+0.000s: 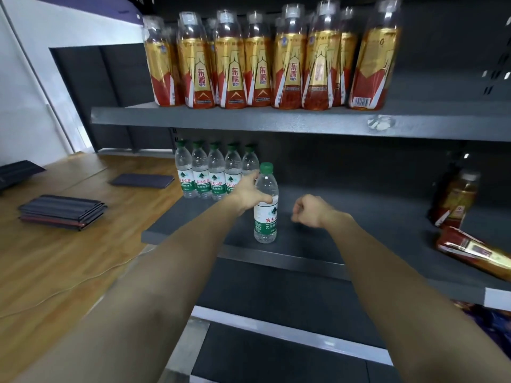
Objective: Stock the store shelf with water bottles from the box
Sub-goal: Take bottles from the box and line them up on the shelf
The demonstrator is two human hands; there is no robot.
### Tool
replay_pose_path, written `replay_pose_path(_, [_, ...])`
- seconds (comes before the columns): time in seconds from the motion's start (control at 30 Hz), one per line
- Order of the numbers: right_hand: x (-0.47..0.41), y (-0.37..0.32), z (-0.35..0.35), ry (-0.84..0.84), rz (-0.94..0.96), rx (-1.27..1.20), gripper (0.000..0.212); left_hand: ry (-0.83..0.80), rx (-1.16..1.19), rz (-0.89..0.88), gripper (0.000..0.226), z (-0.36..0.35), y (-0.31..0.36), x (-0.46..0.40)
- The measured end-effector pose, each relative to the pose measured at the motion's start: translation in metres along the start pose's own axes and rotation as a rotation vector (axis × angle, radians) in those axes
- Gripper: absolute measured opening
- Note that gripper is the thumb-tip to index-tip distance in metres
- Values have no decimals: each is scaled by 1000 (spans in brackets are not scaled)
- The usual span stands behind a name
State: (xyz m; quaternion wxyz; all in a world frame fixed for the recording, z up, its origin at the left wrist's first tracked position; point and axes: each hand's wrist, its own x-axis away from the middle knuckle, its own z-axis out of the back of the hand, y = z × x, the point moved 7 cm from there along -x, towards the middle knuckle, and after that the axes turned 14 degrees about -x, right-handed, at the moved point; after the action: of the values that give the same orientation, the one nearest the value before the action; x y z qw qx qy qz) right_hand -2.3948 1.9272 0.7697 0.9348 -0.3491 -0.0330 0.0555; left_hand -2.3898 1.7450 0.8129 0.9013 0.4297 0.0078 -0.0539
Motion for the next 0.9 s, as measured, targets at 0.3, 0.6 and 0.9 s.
replay_pose_path(0.3, [-31,20,-19,-47,-19,10,12,-242,-137,19,96,-33,-2,-17])
replay_pose_path(0.6, [-48,10,-19,-73,18,36,15,-186,-126,93,61,-16,1,-35])
replay_pose_path(0.9, [-70,10,-15,-45,38,1,10,56,-133,185,89,-2,-13,-64])
